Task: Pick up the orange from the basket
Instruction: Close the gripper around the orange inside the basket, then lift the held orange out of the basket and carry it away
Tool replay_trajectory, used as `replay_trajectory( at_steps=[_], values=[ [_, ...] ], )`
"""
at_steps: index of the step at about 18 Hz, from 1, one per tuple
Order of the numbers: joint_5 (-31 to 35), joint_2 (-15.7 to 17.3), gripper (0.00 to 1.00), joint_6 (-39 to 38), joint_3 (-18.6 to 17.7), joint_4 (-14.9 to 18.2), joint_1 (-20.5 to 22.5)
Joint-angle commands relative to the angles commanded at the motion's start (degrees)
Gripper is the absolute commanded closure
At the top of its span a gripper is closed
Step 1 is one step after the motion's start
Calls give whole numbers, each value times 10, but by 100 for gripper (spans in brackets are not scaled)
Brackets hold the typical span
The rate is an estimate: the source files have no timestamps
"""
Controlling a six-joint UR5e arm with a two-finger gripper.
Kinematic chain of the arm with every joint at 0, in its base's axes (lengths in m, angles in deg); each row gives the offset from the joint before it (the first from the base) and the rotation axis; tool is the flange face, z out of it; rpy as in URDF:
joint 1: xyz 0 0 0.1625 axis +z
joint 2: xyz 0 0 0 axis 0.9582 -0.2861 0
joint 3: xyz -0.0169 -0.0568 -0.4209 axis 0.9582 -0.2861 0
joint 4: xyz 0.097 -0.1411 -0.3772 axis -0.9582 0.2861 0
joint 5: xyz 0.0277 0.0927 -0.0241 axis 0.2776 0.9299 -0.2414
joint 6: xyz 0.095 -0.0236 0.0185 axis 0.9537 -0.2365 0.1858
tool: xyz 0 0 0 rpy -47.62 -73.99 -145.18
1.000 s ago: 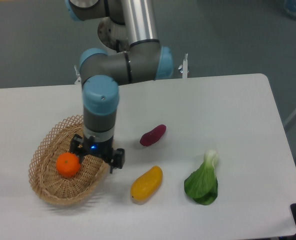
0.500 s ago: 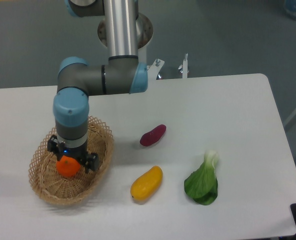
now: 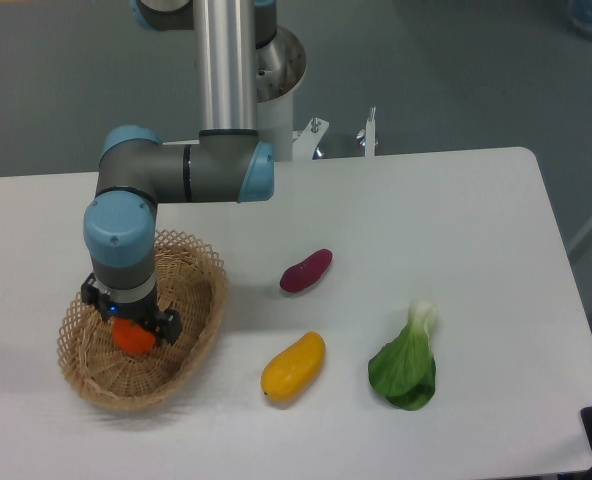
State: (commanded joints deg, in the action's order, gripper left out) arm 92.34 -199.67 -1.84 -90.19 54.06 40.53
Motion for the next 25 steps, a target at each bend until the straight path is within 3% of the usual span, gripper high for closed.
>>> replay_trajectory(
  at_steps=[4, 6, 8, 10, 13, 18, 23, 25],
  values=[
    [22, -12, 0, -17, -4, -7, -11],
    [23, -12, 15, -18, -5, -7, -11],
    [22, -11, 40, -19, -4, -5, -11],
    [21, -6, 50, -19, -1, -4, -11],
    [18, 0, 52, -19, 2, -3, -4],
    [16, 37, 52, -18, -11, 2, 33],
    [-6, 80, 52, -4, -31, 5, 108],
    [0, 82, 52, 32, -38, 4, 136]
  ],
)
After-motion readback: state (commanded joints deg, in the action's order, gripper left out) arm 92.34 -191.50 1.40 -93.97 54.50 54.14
